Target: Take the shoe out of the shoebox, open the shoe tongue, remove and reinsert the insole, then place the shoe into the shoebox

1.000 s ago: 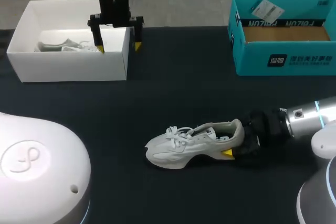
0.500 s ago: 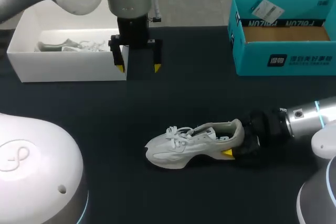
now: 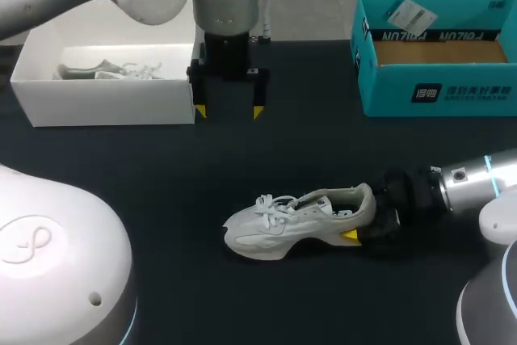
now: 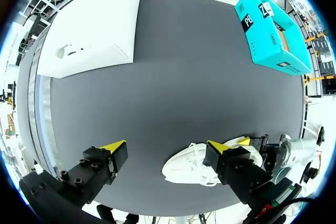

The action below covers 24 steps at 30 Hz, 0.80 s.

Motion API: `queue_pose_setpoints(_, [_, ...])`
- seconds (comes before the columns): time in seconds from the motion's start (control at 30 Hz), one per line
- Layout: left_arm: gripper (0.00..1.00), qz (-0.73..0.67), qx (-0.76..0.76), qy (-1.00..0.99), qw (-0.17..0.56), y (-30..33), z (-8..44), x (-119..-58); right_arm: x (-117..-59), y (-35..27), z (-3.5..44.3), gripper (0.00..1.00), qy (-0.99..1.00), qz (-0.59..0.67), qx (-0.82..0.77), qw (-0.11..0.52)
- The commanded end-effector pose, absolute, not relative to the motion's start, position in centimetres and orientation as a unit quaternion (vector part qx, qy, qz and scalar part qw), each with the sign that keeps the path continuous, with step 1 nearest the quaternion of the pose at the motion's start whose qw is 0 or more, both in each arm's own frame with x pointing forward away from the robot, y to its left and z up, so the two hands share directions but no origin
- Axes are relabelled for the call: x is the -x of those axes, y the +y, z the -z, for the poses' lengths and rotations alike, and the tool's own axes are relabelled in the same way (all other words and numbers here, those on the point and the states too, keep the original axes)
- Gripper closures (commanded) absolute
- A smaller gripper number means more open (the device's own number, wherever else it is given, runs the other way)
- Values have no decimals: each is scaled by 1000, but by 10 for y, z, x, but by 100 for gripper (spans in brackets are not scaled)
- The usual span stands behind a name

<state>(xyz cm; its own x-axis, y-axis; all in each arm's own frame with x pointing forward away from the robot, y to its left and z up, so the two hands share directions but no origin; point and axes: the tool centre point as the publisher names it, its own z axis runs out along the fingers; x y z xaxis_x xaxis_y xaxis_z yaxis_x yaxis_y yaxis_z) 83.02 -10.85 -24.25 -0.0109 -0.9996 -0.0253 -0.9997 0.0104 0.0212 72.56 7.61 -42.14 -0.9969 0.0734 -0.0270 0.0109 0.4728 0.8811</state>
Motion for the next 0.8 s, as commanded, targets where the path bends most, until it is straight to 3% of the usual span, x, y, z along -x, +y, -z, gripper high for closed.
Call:
queue_pose_setpoints(0.03, [0, -16, 704, 710, 2, -108, 242, -829, -725, 77, 422, 100, 858, -512, -25, 32])
queue_pose_setpoints(0.47, [0, -16, 704, 710, 2, -108, 242, -829, -725, 77, 422, 100, 858, -512, -25, 32])
queue_pose_setpoints(0.8, [0, -26, 692, 720, 42, -133, 236, -807, -725, 77, 422, 100, 858, -512, -25, 32])
